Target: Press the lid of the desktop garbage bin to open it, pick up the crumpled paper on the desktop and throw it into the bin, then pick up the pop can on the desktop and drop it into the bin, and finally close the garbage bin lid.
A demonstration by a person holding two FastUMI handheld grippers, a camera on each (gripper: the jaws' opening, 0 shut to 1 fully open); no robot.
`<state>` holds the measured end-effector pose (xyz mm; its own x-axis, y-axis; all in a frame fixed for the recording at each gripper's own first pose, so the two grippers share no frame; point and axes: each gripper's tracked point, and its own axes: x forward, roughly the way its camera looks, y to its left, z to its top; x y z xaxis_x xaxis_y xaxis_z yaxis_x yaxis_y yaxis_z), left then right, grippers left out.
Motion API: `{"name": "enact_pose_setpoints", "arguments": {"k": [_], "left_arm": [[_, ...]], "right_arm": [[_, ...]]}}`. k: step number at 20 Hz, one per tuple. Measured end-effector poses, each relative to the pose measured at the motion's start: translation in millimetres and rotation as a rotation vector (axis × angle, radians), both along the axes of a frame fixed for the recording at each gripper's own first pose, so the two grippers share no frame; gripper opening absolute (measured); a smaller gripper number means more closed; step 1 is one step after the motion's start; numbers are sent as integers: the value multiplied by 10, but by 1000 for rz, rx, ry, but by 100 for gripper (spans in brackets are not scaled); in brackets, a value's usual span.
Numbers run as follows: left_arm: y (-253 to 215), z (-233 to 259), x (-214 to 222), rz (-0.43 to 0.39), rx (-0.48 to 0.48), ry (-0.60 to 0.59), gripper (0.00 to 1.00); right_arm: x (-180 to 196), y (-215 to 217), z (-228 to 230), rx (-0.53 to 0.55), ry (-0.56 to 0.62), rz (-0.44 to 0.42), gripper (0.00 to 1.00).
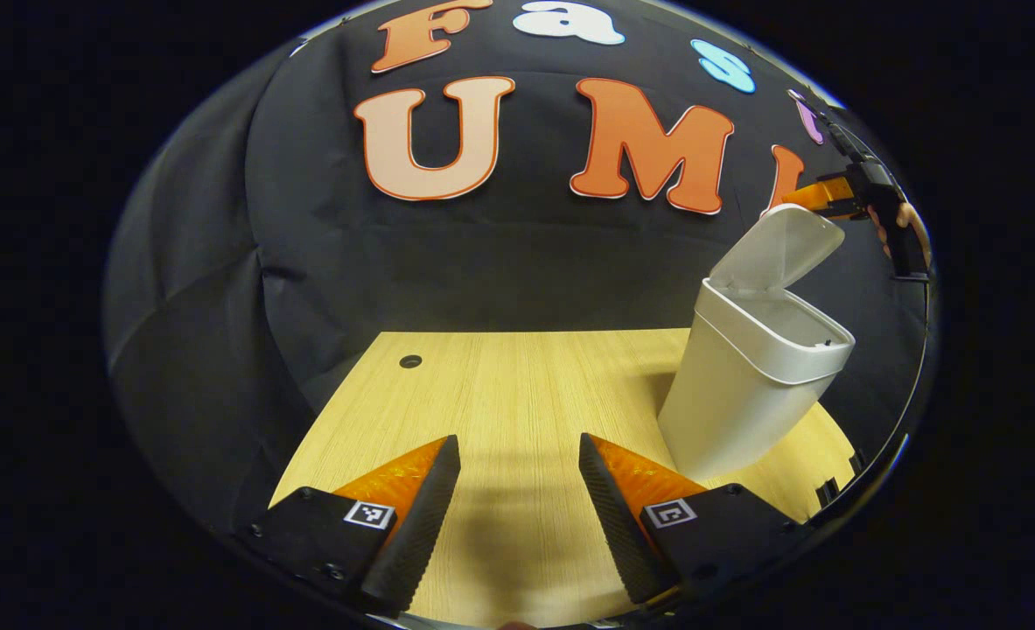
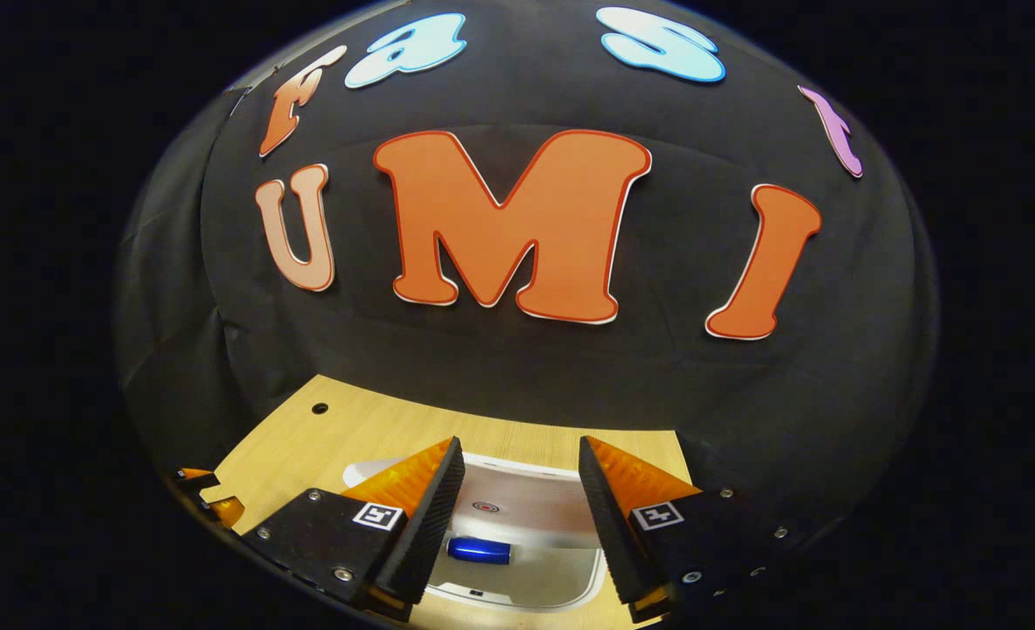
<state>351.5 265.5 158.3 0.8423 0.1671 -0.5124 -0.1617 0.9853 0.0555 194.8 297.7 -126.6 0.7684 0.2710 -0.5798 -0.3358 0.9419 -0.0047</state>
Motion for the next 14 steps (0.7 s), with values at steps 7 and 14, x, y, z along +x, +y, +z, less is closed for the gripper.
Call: {"name": "enact_pose_setpoints", "arguments": {"k": [7, 14], "left_arm": [[-99, -62, 27, -35, -2, 15, 88], [-176, -84, 6, -68, 11, 29, 87]], "right_arm": [[-397, -28, -286, -27, 60, -3, 80], [-782, 25, -645, -19, 145, 0, 80]]}}
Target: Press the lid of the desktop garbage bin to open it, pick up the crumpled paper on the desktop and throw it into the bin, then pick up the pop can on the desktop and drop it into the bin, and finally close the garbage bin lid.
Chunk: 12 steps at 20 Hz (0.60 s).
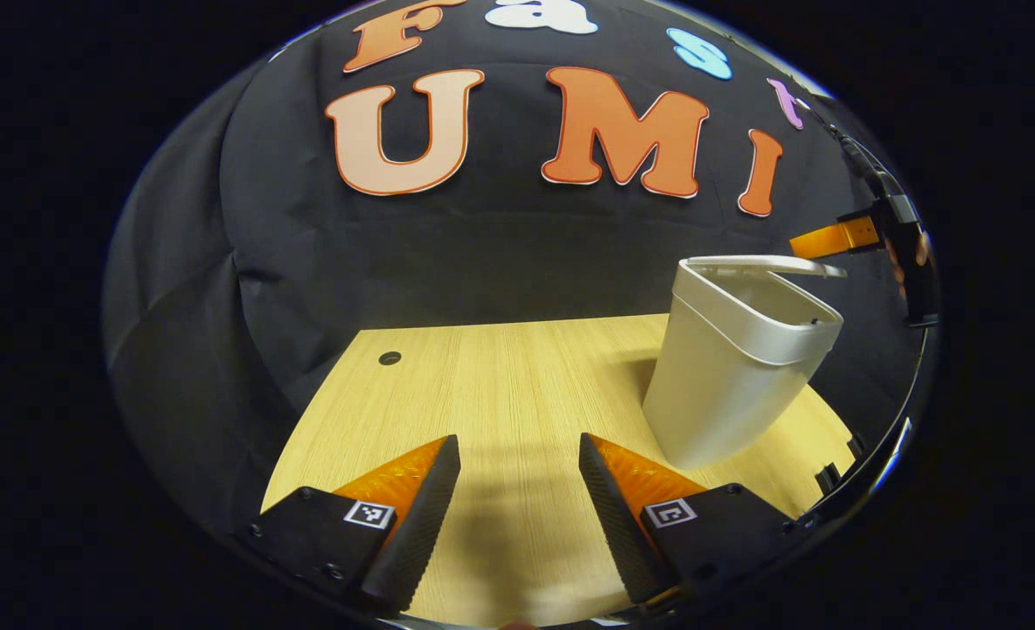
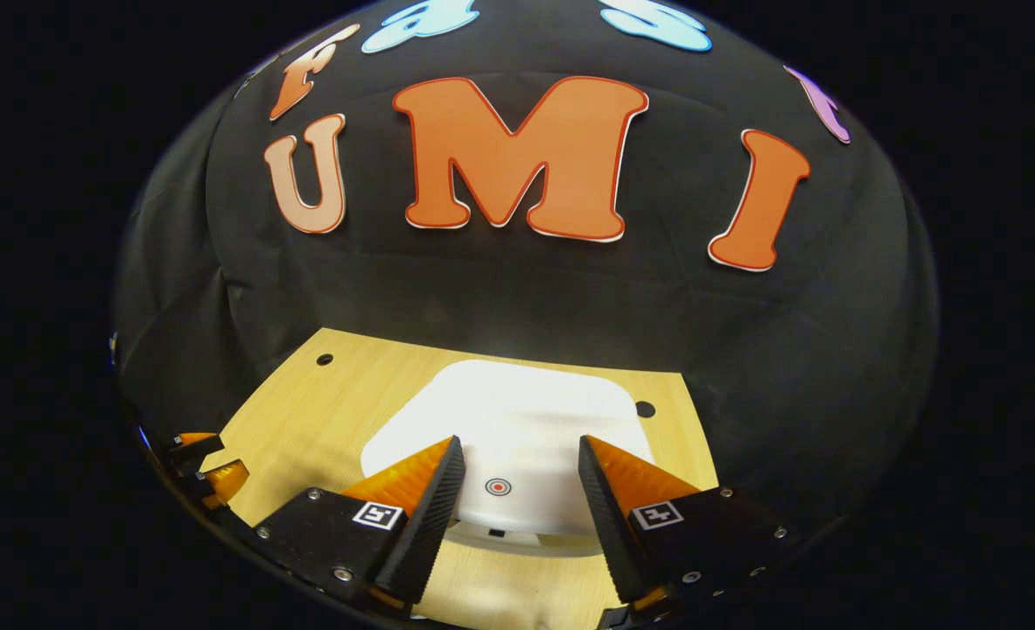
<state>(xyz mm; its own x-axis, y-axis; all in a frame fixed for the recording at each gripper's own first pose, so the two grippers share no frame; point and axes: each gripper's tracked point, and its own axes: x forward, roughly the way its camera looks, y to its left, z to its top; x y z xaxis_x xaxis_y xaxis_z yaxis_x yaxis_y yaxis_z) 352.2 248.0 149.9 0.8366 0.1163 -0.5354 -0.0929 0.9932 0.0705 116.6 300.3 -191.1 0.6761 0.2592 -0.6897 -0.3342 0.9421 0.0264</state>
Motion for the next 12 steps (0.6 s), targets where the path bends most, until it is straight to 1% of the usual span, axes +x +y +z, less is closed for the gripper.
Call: {"name": "enact_pose_setpoints", "arguments": {"k": [1, 4, 6, 7, 12], "left_arm": [[-2, -4, -7, -4, 2, 3, 88], [-39, -21, -10, -11, -2, 14, 88], [-68, -46, -6, -15, -6, 21, 88], [-75, -52, -3, -18, -5, 23, 87], [-128, -96, 20, -22, -6, 36, 87]], "right_arm": [[-88, 14, -34, 6, 15, 3, 80], [-256, 76, -197, 14, 56, 20, 80], [-295, 85, -293, 7, 72, 21, 80], [-323, 68, -313, -1, 74, 20, 80], [-343, 70, -327, 10, 66, 5, 80]]}}
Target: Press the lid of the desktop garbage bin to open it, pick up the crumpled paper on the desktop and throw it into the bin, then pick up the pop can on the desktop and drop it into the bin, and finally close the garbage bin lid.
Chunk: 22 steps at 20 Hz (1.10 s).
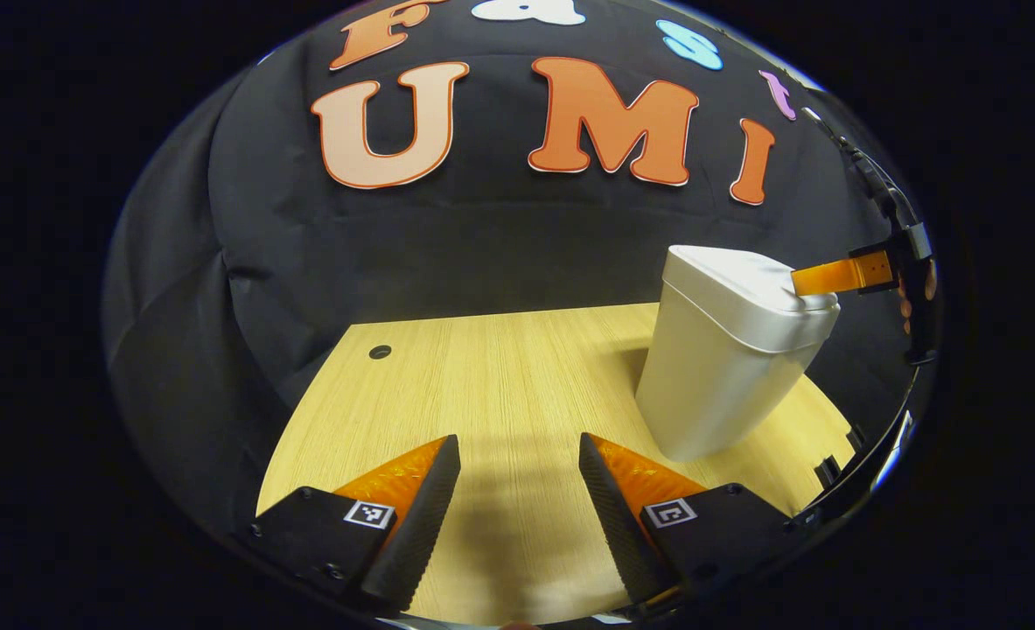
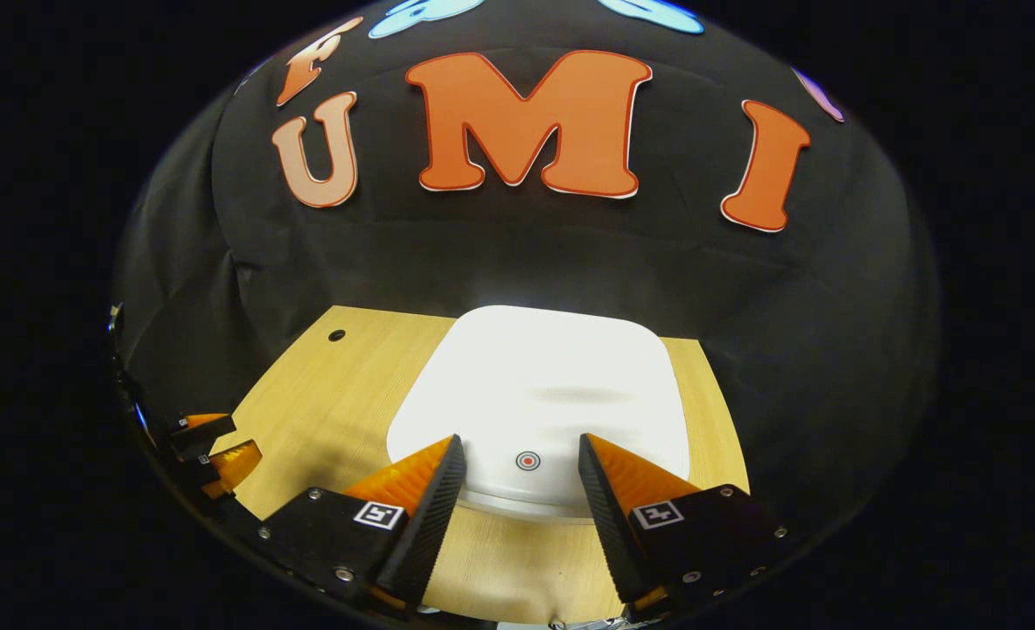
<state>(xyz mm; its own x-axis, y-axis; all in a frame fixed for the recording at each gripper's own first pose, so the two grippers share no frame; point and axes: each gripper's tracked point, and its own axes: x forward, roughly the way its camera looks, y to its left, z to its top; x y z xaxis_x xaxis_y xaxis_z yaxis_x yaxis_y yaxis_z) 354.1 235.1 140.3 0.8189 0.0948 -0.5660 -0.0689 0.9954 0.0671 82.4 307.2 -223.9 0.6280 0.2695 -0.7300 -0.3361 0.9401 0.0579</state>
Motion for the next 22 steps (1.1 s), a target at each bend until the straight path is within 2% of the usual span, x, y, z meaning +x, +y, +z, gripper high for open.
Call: {"name": "enact_pose_setpoints", "arguments": {"k": [6, 10, 12, 15, 18, 22], "left_arm": [[-37, 32, 44, -10, 5, 2, 88], [-60, 123, 101, -18, 5, -18, 88], [-63, 209, 149, -21, 9, -39, 88], [-31, 395, 215, -11, 12, -84, 87], [-10, 638, 299, -4, 13, -141, 87], [32, 909, 350, 8, 20, -186, 87]], "right_arm": [[-63, 9, -23, 23, -1, -22, 82], [-98, 12, -30, 26, -5, -24, 67], [-115, 26, -19, 14, -13, -9, 72], [-102, 74, 15, 35, -58, -7, 72], [-143, 99, 21, 31, -101, 11, 80], [-207, 255, 95, 78, -130, 35, 80]]}}
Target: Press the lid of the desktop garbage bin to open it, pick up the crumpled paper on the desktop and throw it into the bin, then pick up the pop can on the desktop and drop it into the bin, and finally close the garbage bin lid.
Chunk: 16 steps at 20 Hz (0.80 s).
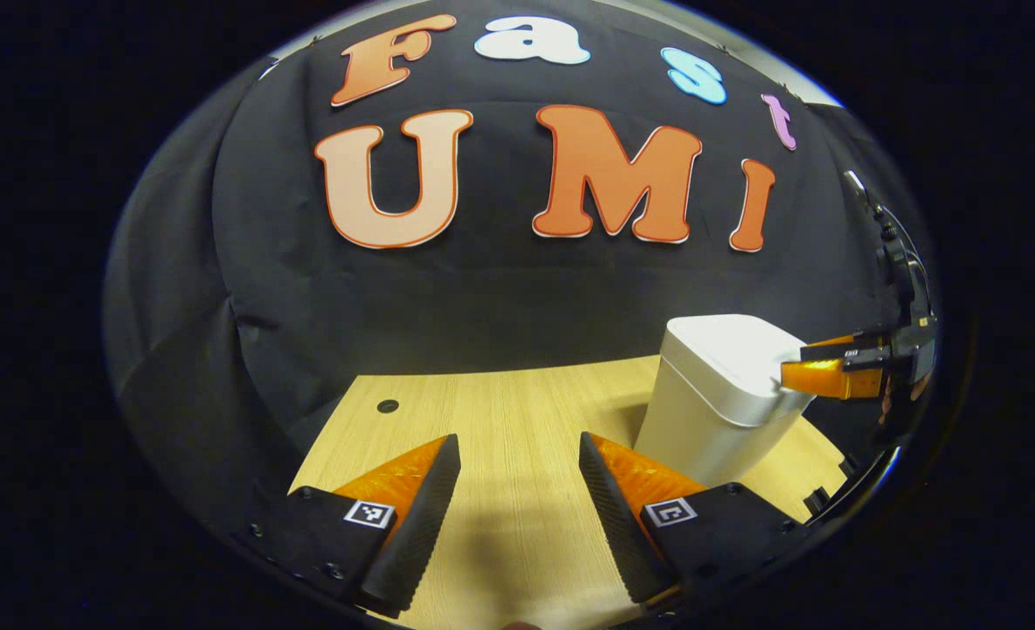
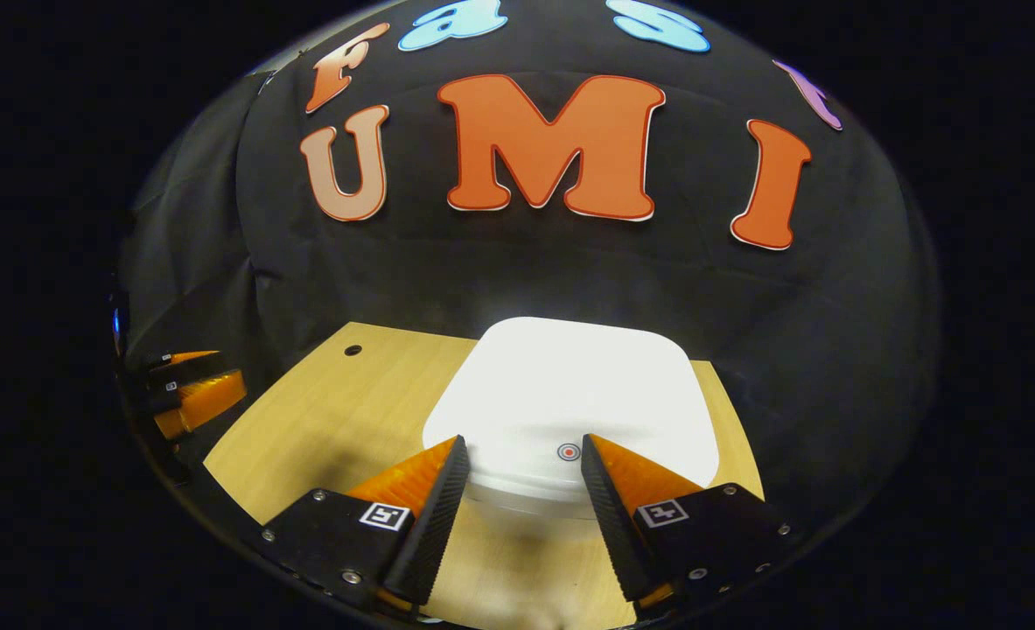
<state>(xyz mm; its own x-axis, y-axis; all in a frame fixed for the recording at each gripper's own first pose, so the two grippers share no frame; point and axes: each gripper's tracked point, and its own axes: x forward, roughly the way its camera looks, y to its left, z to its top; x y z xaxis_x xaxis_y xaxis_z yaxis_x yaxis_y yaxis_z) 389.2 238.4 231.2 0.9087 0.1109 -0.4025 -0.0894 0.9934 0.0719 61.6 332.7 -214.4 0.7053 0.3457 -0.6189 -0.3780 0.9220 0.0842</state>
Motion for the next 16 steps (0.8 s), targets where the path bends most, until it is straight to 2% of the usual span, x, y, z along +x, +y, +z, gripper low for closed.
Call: {"name": "enact_pose_setpoints", "arguments": {"k": [9, 13, 16], "left_arm": [[157, 441, -8, 53, 13, -135, 88], [207, 447, -38, 59, 30, -164, 88], [215, 487, -41, 58, 35, -184, 88]], "right_arm": [[147, 115, 393, 81, -190, -44, 81], [94, 134, 391, 86, -198, -37, 84], [118, 135, 494, 90, -256, -47, 85]]}}
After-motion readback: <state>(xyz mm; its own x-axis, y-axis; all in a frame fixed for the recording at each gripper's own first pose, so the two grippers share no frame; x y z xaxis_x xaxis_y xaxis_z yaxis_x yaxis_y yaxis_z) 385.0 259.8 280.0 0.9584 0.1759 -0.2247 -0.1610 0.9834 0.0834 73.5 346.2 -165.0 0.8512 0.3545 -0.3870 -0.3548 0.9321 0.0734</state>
